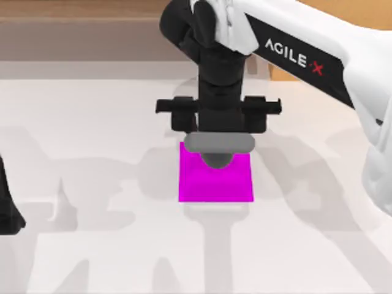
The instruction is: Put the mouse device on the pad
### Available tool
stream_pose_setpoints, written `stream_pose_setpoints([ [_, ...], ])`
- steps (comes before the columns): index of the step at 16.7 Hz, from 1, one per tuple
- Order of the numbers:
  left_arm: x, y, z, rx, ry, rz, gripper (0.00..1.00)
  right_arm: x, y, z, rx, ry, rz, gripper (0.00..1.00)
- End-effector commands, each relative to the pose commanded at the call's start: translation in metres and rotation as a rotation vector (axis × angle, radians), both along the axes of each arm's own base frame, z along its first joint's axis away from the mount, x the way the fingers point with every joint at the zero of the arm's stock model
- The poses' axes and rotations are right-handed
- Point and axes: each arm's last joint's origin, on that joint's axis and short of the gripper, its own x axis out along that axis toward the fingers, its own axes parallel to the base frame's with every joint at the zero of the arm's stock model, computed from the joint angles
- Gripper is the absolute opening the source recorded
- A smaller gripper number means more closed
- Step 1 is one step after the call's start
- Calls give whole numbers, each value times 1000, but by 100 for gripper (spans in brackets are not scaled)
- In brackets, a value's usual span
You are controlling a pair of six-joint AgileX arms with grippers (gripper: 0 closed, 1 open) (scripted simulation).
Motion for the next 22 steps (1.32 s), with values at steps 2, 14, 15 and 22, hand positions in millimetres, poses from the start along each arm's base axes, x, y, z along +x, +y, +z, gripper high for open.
stream_pose_setpoints([
  [2,0,0,0,0,0,0,100,0,0,-2,0,0,0,0],
  [14,0,0,0,0,0,0,100,0,1,-33,5,-6,3,0],
  [15,0,0,0,0,0,0,100,0,1,-36,6,-8,4,0],
  [22,0,0,0,0,0,0,100,0,1,-45,-1,0,6,8],
])
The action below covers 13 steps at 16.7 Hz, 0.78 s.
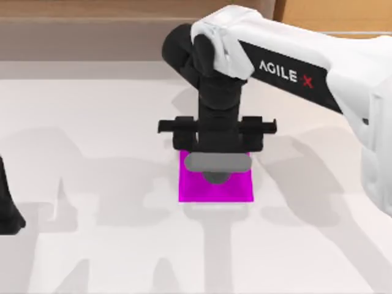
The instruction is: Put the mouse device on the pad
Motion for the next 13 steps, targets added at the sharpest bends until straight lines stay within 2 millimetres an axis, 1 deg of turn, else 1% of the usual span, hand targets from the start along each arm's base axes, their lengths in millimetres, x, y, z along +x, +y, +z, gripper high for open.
stream_pose_setpoints([
  [12,0,0,0,0,0,0,100,0,0,0,0,0,0,98],
  [13,0,0,0,0,0,0,100,0,0,0,0,0,0,100],
])
